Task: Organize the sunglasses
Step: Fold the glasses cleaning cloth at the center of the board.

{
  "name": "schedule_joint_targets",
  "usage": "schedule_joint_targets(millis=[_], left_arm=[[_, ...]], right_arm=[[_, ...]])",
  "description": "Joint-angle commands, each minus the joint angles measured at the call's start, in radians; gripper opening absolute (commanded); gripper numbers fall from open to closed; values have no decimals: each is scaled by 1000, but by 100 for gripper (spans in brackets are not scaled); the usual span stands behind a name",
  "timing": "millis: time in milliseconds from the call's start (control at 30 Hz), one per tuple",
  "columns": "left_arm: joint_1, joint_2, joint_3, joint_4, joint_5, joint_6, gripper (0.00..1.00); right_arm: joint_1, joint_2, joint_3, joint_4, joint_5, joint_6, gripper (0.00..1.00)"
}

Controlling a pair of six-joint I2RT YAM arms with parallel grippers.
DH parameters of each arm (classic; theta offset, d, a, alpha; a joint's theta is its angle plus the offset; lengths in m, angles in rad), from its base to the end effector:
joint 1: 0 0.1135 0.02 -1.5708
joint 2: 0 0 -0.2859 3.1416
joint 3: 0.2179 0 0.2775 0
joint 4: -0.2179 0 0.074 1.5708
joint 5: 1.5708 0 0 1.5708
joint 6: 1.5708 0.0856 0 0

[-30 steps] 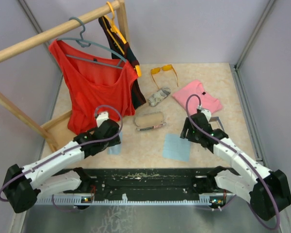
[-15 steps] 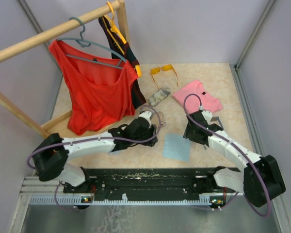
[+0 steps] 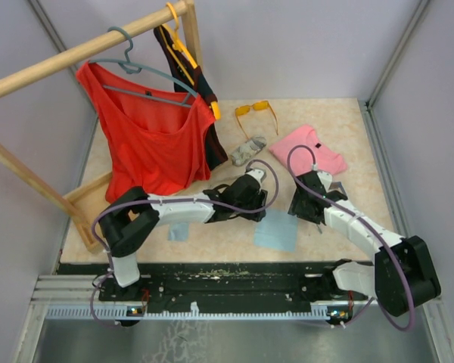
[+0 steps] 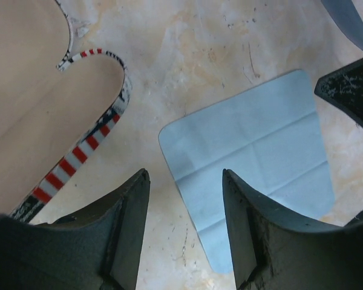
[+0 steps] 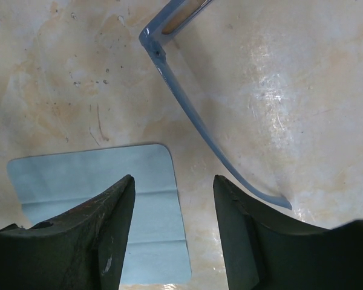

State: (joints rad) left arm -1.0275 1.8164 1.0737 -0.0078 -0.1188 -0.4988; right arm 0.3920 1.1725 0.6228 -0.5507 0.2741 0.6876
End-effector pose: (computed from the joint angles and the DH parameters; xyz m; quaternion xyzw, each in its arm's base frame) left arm 0.2392 -0.3765 0.1433 0.2163 0.8898 -0.2358 0.3253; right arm 0.2328 0.0712 0.1472 0.1734 0.9482 0.0047 0.2663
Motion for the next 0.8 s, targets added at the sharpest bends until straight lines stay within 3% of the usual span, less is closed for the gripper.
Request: schedule_joint_targets(millis=[0, 233, 767], left_arm=[[-3, 64, 99, -22, -16, 54, 57], [-2, 122, 166, -98, -88, 91, 54], [-2, 23, 13, -17, -80, 54, 47]], right_arm=[[-11, 19, 27, 47, -15, -22, 55], [-18, 51, 30, 57, -42, -39, 52], [-19, 166, 76, 72, -48, -86, 41]])
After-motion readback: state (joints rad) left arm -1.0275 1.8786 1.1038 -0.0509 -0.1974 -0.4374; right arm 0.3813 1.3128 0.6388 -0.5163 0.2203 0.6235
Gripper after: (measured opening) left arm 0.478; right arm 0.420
